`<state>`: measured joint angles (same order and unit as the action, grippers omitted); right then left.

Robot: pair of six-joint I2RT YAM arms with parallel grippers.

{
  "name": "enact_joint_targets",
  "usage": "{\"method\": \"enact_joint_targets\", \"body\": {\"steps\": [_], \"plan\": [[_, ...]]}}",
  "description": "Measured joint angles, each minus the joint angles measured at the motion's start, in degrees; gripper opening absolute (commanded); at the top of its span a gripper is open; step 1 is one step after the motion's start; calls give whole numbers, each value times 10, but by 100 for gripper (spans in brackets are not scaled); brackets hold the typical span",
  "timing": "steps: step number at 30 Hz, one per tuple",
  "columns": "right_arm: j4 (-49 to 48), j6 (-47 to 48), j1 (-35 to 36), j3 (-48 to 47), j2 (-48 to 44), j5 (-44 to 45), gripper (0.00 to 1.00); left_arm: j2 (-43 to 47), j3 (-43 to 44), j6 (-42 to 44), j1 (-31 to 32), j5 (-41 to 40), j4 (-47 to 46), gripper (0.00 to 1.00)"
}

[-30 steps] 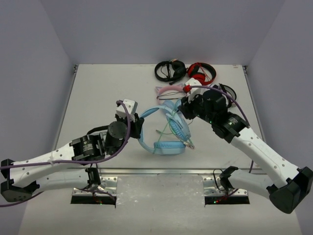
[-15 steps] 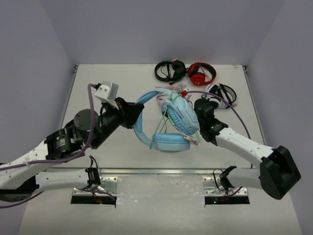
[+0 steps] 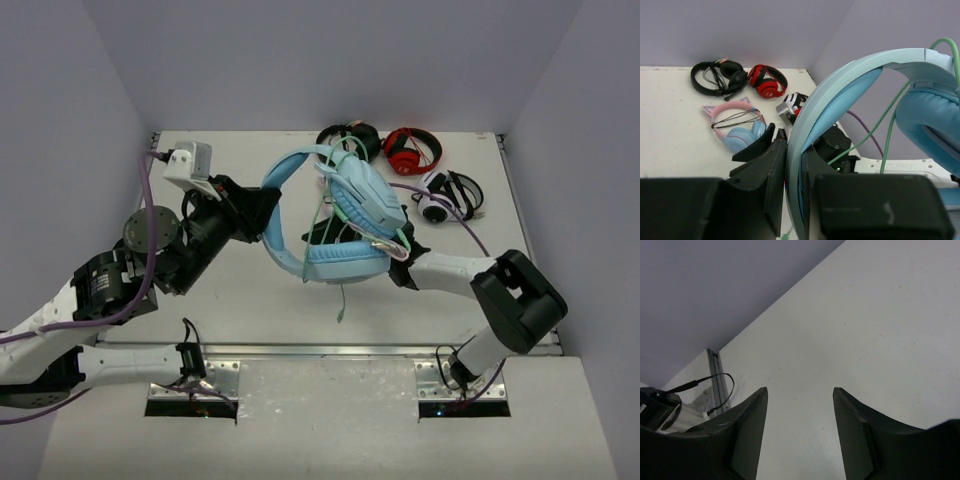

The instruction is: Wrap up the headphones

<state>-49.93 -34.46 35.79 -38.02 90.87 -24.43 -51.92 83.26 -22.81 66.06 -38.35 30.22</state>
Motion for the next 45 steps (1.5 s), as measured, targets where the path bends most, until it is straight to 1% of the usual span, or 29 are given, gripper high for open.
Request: {"method": "enact_joint_targets", "body": {"steps": [3,4,5,6,7,11,15,17,21,22,28,31,34,37,40,43,45], "plan": [[-2,-5,3,23,-30,20,61,-5,0,-2,0,-15,17,0],[12,-4,4,32,-51,34,64,-6,0,-3,0,-18,22,0],[25,-2,5,37,-70,46,71,-7,0,-3,0,-21,26,0],[41,0,4,39,-89,55,79,-7,-2,-4,0,-23,30,0],[59,4,4,41,-116,67,85,-7,-3,-5,0,-24,32,0],[110,28,4,52,-222,102,91,2,-18,-13,0,-23,33,0],[160,50,4,70,-303,136,92,11,-26,-16,0,-17,34,0],[194,59,4,76,-336,157,99,15,-27,-17,0,-10,35,0],[256,68,4,76,-381,205,99,17,-27,-18,0,7,35,0],[276,67,4,75,-389,228,99,17,-27,-18,0,12,35,0],[393,53,4,51,-394,348,99,17,-27,-18,0,38,35,0],[435,44,3,46,-395,376,99,18,-27,-19,0,44,35,0],[445,57,3,51,-420,330,99,19,-27,-23,0,41,39,0],[415,87,3,76,-482,248,99,20,-27,-32,0,24,52,0],[401,117,3,85,-522,181,99,20,-27,-38,0,5,67,0],[389,143,3,97,-541,102,97,19,-26,-44,0,-11,83,0],[388,154,3,100,-537,60,97,20,-26,-45,0,-17,90,0]]}}
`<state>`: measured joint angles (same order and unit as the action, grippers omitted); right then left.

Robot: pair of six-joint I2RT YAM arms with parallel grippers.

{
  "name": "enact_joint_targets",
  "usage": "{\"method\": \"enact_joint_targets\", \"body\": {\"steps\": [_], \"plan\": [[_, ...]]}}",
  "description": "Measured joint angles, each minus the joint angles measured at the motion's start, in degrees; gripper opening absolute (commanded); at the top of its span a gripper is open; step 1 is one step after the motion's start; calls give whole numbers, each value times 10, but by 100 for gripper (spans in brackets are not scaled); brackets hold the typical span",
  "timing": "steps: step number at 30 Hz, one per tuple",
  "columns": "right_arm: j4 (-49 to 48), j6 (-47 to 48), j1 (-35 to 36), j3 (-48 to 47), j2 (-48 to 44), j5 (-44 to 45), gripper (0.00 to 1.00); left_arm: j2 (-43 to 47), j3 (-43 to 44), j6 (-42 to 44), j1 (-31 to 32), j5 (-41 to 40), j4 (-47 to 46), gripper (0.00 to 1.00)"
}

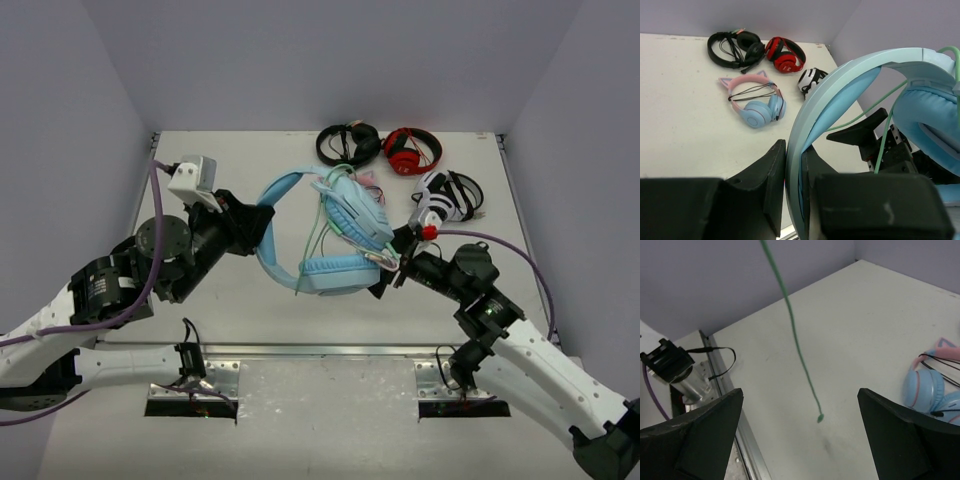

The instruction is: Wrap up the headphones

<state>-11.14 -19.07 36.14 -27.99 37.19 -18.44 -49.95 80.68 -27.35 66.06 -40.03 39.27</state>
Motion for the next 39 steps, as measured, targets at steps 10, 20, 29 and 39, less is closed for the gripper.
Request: {"method": "enact_joint_targets", "body": {"steps": [10,20,29,39], "plan": [[-65,13,1,18,152,-36,92,0,11,-14,0,-5,9,0],[-205,0,48,69,276,-1,18,0,15,-21,0,-24,9,0],[-380,-54,72,157,352,7,2,5,26,-60,0,-89,31,0],[-439,-82,127,159,384,35,1,-22,52,-119,0,-170,76,0]]}}
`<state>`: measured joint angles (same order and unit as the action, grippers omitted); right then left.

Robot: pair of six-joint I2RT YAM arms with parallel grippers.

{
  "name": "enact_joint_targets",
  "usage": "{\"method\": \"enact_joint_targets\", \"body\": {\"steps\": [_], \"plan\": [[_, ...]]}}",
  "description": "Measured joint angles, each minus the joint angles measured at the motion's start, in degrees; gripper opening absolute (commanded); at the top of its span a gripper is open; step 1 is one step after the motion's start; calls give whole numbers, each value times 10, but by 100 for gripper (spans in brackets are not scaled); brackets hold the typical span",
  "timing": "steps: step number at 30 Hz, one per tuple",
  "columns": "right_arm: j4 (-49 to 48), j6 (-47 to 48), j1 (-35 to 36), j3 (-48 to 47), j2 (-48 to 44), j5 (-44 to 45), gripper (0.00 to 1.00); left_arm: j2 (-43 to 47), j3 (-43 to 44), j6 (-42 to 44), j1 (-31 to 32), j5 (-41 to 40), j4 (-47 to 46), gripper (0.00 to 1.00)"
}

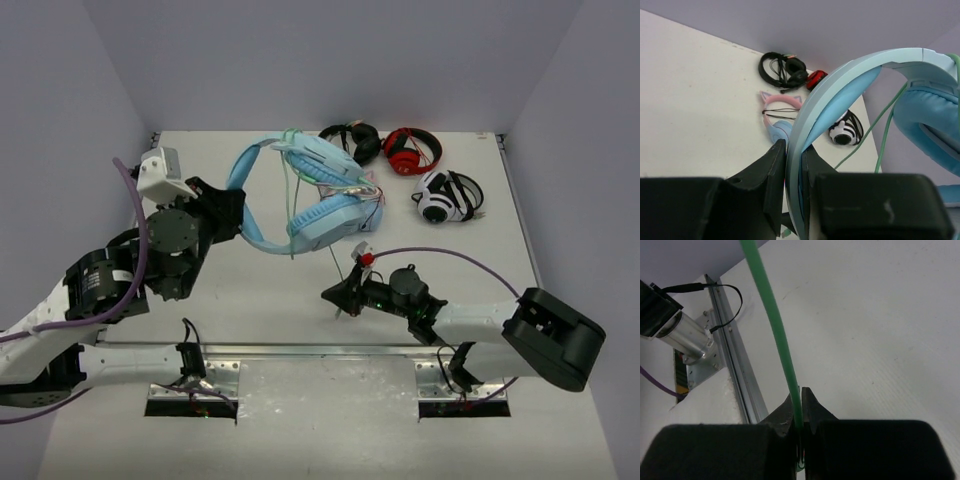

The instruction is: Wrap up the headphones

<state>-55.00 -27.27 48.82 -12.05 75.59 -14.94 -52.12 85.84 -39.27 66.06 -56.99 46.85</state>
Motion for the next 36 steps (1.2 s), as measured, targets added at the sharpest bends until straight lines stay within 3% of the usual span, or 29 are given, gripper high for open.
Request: {"method": "enact_joint_targets", "body": {"steps": [7,12,16,22,27,33,36], "plan": [[49,10,145,5,-62,94,1,-92,59,-82,-22,-94,101,0],[163,48,286,-38,-112,224,1,-169,28,-62,-153,-40,71,0],[273,69,347,-101,-144,299,1,-226,-28,-34,-227,3,63,0],[454,104,357,-229,-142,330,1,-257,-104,-61,-233,15,42,0],[585,173,357,-288,-178,375,1,-244,-243,-91,-208,13,-11,0],[721,312,325,-372,-181,437,2,-164,-417,-22,-88,53,-156,0],[752,356,276,-390,-184,437,7,-77,-497,36,-71,89,-280,0]]}}
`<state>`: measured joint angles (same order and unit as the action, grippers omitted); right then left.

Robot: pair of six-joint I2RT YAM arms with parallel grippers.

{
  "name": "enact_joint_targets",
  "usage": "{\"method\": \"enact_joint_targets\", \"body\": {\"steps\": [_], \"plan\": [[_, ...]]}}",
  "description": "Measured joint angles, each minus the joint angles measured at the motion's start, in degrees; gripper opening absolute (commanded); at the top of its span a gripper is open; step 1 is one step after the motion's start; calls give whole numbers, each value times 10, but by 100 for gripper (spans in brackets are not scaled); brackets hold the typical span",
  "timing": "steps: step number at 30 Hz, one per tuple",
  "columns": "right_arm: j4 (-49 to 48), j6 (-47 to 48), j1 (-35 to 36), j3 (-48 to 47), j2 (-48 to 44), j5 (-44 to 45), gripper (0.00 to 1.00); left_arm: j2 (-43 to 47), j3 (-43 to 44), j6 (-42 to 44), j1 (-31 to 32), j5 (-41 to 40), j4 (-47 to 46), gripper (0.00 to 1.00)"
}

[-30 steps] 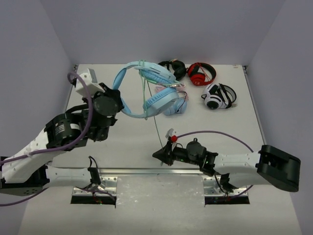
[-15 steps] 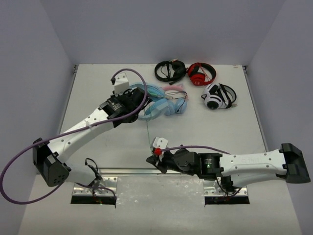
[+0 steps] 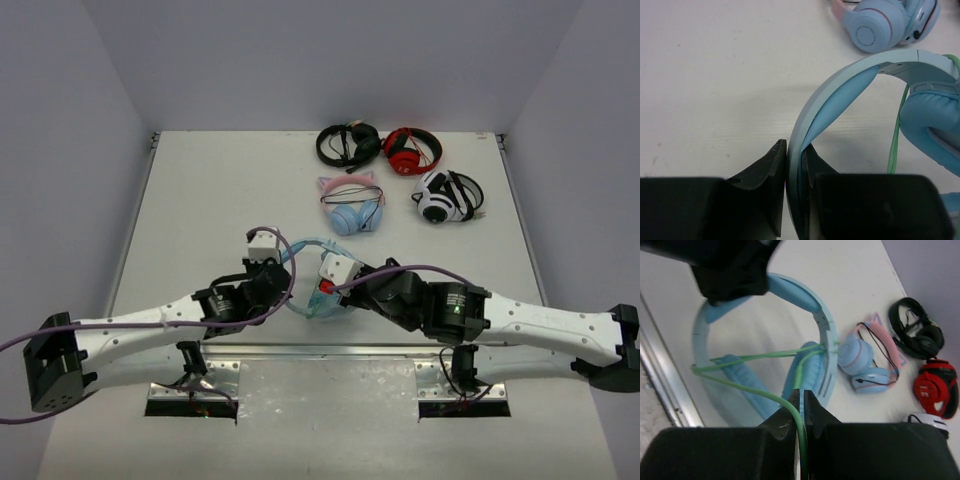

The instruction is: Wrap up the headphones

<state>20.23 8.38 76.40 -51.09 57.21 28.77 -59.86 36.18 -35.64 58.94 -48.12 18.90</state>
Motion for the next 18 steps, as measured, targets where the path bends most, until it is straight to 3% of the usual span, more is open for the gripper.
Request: {"method": "enact_joint_targets", "body": {"steps": [3,8,18], "plan": [[19,40,-39,0,-12,1,8,71,-69,55,0,38,-101,0],[41,87,-75,-6,-17,-7,7,102,-108,117,2,105,-196,0],[68,144,-127,-62,45,-7,20,83,-108,168,10,163,-218,0]]}}
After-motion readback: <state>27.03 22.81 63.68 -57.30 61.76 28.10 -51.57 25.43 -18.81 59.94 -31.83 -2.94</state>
